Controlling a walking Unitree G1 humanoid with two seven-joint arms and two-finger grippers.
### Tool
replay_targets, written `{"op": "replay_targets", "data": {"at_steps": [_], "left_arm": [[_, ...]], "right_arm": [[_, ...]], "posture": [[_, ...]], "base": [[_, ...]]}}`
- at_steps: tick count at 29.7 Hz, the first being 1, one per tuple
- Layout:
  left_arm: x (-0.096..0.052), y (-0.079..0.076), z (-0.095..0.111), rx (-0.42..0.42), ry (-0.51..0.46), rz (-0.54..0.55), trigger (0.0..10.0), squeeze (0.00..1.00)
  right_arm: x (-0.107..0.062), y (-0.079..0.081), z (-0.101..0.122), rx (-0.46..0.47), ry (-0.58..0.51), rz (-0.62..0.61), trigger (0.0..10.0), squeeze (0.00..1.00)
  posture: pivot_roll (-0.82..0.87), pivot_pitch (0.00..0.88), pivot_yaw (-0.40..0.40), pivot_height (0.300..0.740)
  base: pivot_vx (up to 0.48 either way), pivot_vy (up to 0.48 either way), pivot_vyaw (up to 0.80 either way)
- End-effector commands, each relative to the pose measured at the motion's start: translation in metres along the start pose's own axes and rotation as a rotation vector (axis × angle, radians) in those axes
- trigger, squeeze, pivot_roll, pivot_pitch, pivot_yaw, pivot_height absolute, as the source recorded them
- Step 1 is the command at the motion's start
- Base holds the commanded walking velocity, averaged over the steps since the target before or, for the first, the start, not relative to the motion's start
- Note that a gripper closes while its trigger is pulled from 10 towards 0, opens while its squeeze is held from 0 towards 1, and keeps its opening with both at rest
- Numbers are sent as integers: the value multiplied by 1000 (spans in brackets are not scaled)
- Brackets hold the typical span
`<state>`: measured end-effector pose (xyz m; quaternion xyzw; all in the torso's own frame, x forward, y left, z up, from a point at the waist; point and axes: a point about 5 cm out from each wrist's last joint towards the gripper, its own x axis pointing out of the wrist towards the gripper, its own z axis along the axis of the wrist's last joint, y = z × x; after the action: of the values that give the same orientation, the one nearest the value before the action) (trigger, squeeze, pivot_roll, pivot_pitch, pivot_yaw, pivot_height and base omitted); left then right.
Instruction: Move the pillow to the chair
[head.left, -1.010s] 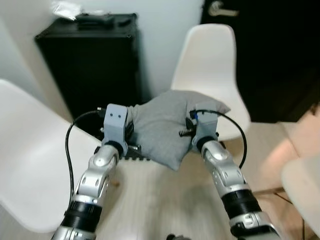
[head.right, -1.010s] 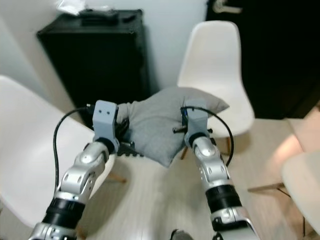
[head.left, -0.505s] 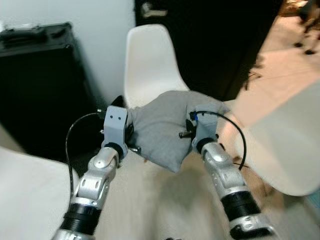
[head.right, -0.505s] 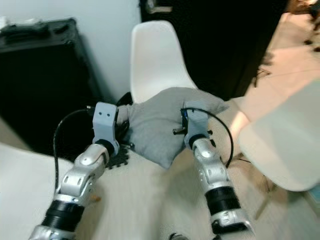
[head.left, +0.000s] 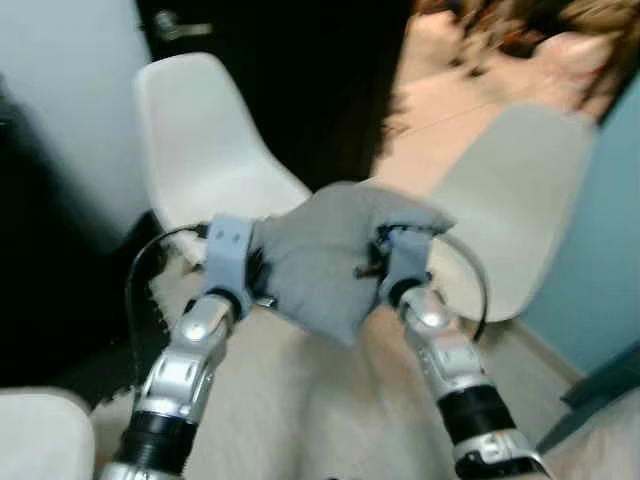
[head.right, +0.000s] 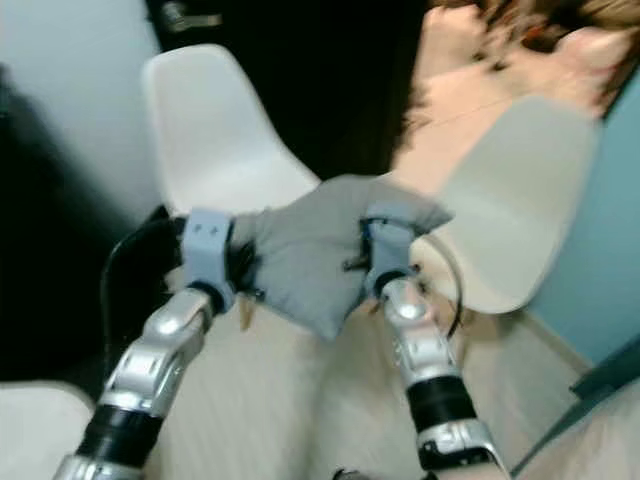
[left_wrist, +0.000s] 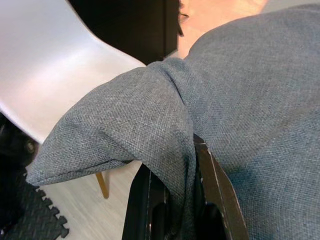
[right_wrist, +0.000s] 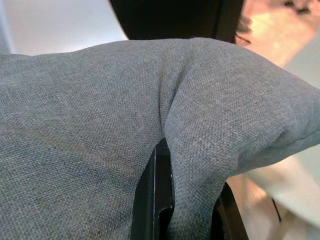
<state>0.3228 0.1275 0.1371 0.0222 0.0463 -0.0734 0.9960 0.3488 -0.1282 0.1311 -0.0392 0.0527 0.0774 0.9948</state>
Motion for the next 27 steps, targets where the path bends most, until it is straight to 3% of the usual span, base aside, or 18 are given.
{"op": "replay_targets", "data": {"at_steps": [1,15,19,27], "left_arm": [[-2,12,0,23,-4,57,10000,0],[-2,13,-1,24,5,58,10000,0],[-2,13,-1,15,0,50,10000,0],[-4,13,0,-3,-10,35,10000,0]], "right_arm": [[-1,-14,3,-7,-15,-66,10000,0],[0,-15,3,3,-22,-77,10000,0],[0,-12,3,-13,-27,-62,10000,0],[0,-7,1,-67,-24,-41,10000,0]], "posture": [[25,116,19,736],[25,116,22,736],[26,117,21,736],[28,119,21,736]], "base": [[0,0,-800],[0,0,-765],[0,0,0],[334,0,0]]}}
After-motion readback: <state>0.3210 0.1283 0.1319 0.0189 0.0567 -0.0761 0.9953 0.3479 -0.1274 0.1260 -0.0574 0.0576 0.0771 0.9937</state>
